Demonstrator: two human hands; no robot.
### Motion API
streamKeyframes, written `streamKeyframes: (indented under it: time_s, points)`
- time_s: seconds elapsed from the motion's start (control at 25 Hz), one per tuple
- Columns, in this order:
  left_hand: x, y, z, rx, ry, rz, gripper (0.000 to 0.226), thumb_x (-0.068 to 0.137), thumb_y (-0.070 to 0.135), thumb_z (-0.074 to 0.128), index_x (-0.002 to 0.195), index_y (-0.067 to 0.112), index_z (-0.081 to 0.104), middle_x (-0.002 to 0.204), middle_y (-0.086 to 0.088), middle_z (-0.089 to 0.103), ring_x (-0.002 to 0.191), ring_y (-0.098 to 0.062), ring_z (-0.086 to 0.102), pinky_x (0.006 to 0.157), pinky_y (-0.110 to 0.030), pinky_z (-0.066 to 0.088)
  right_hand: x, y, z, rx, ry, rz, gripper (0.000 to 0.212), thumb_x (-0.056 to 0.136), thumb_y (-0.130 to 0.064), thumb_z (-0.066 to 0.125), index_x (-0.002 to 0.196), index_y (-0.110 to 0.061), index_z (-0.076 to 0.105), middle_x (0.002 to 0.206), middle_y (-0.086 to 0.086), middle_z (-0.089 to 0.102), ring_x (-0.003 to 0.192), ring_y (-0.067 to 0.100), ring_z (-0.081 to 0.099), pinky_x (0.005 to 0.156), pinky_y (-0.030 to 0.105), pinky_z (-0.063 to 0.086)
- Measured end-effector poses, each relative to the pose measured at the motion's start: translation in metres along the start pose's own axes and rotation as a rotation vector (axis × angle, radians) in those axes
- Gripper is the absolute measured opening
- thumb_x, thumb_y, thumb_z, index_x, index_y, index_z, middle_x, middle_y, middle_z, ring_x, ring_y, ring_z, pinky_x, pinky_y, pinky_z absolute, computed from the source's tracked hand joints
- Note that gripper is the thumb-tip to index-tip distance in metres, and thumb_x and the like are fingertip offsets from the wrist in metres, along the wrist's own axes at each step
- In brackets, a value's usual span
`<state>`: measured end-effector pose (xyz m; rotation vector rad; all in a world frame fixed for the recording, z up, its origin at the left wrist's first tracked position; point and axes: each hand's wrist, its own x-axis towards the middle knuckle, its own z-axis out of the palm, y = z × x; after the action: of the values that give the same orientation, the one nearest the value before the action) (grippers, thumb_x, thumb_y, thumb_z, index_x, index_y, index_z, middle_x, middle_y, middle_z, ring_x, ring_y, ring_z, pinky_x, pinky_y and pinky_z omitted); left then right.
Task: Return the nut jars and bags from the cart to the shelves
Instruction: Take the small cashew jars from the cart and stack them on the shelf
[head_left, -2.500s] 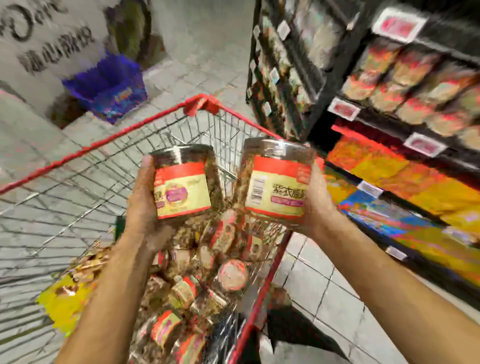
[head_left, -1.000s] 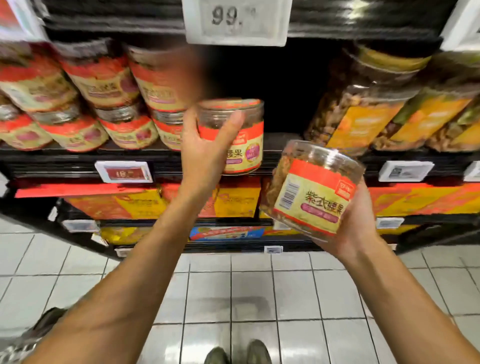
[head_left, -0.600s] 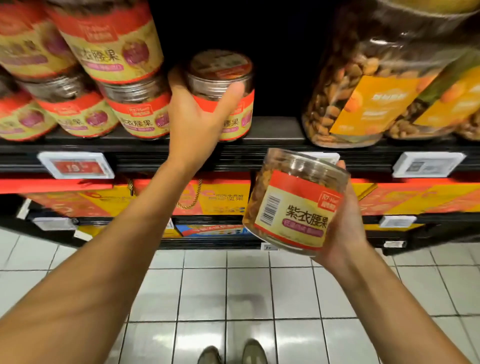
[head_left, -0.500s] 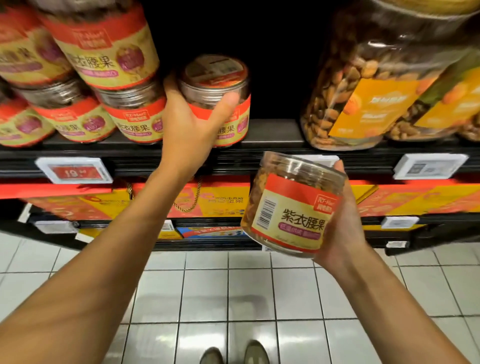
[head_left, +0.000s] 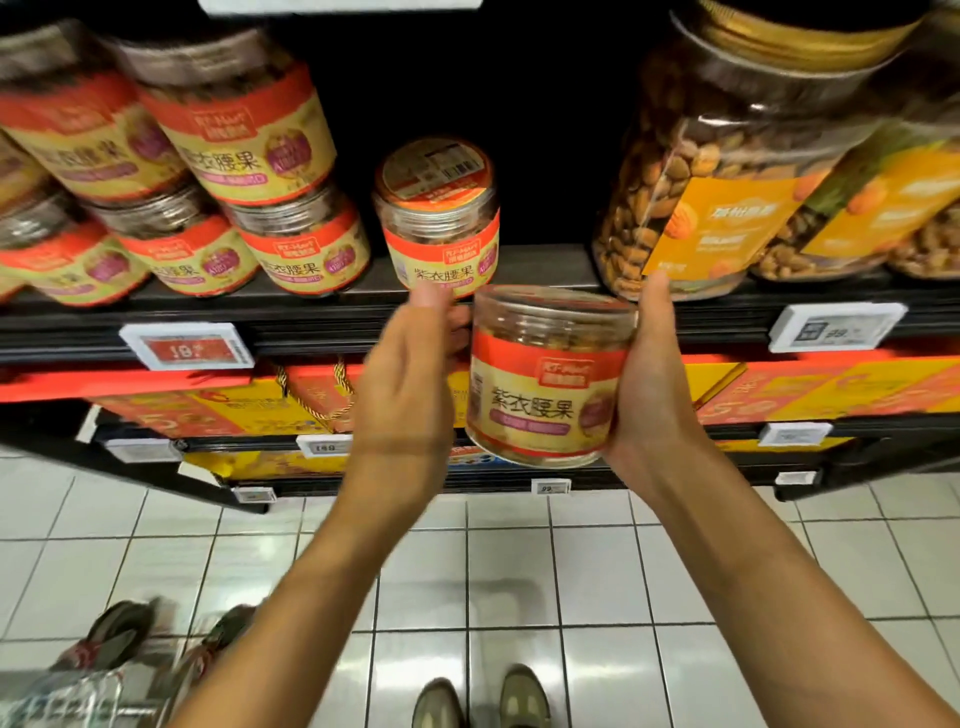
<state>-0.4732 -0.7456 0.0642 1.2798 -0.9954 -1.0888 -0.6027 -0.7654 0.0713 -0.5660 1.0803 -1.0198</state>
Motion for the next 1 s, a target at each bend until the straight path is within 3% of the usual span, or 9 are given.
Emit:
streamKeyframes:
  time_s: [0.12,0.24,0.36,0.44,0.52,0.6,0.72,0.84,1.0]
  points:
    - [-0.01,0.013,0.018,-0.042,-0.064,0.04,0.045,0.081,0.052,0.048,0.108,0.017,0.055,0.097,0.002,0.071,0.092,-0.013,0.069,0.075,-0.027,0.056,-0.005,-0.004,0.022,-0.081,-0.095,-0.139,0.073,0.092,-0.062,0.009,0.086,-0.028,0.073,0.092,0.001,0.075,0.091,0.017,0.07,0.083,0.038,0.057]
    - [0.003,0.026,0.003,-0.16,-0.065,0.06,0.05,0.086,0.045,0.044,0.11,0.005,0.06,0.102,-0.014,0.071,0.093,-0.026,0.07,0.078,-0.038,0.058,-0.016,-0.007,0.025,-0.11,-0.199,-0.219,0.077,0.092,-0.06,0.003,0.111,-0.019,0.065,0.108,0.004,0.07,0.104,0.014,0.065,0.093,0.035,0.052]
    - [0.01,0.037,-0.014,-0.212,-0.09,0.078,0.053,0.09,0.047,0.037,0.109,0.003,0.06,0.101,-0.017,0.071,0.092,-0.028,0.07,0.079,-0.043,0.058,-0.036,-0.006,0.014,-0.253,-0.011,-0.324,0.071,0.095,-0.056,0.011,0.117,-0.013,0.063,0.114,-0.001,0.068,0.111,0.006,0.06,0.106,0.032,0.04]
    - [0.011,0.041,-0.018,-0.167,-0.091,0.086,0.058,0.087,0.051,0.036,0.114,0.004,0.058,0.103,-0.013,0.071,0.093,-0.024,0.07,0.079,-0.039,0.058,-0.052,-0.001,0.014,-0.297,0.009,-0.353,0.06,0.09,-0.057,0.02,0.105,-0.023,0.067,0.11,-0.009,0.07,0.109,0.001,0.06,0.103,0.026,0.04]
    - [0.012,0.043,-0.021,-0.114,-0.11,0.062,0.072,0.084,0.06,0.028,0.124,0.006,0.053,0.115,-0.015,0.066,0.104,-0.024,0.066,0.09,-0.044,0.052,-0.061,0.0,0.021,-0.3,-0.036,-0.374,0.05,0.084,-0.057,0.025,0.1,-0.032,0.065,0.104,-0.021,0.069,0.109,-0.006,0.058,0.096,0.017,0.044]
    - [0.016,0.045,-0.027,-0.156,-0.167,0.065,0.081,0.085,0.061,0.015,0.128,0.004,0.052,0.114,-0.017,0.066,0.11,-0.027,0.063,0.097,-0.048,0.048,-0.059,-0.004,0.026,-0.252,-0.082,-0.426,0.043,0.084,-0.053,0.028,0.1,-0.033,0.063,0.1,-0.024,0.069,0.109,-0.006,0.058,0.094,0.011,0.044]
    - [0.021,0.052,-0.036,-0.185,-0.207,0.144,0.081,0.089,0.056,0.004,0.131,0.003,0.049,0.096,-0.007,0.068,0.106,-0.013,0.063,0.093,-0.032,0.048,-0.049,-0.017,0.031,-0.196,-0.166,-0.482,0.048,0.086,-0.05,0.027,0.109,-0.026,0.062,0.108,-0.019,0.068,0.115,-0.001,0.056,0.101,0.015,0.04]
    - [0.028,0.056,-0.041,-0.14,-0.196,0.188,0.079,0.091,0.053,-0.004,0.139,0.012,0.044,0.132,-0.001,0.059,0.126,-0.011,0.051,0.11,-0.035,0.036,-0.031,-0.028,0.038,-0.155,-0.248,-0.544,0.055,0.088,-0.048,0.023,0.121,-0.019,0.056,0.122,-0.013,0.062,0.123,0.001,0.05,0.108,0.019,0.034]
    - [0.046,0.062,-0.037,-0.238,-0.209,0.201,0.073,0.096,0.048,-0.005,0.144,0.013,0.036,0.147,0.003,0.042,0.137,-0.007,0.036,0.117,-0.034,0.025,0.013,-0.042,0.052,-0.161,-0.163,-0.557,0.069,0.085,-0.049,0.028,0.133,-0.003,0.044,0.141,0.007,0.048,0.125,0.005,0.048,0.111,0.027,0.032]
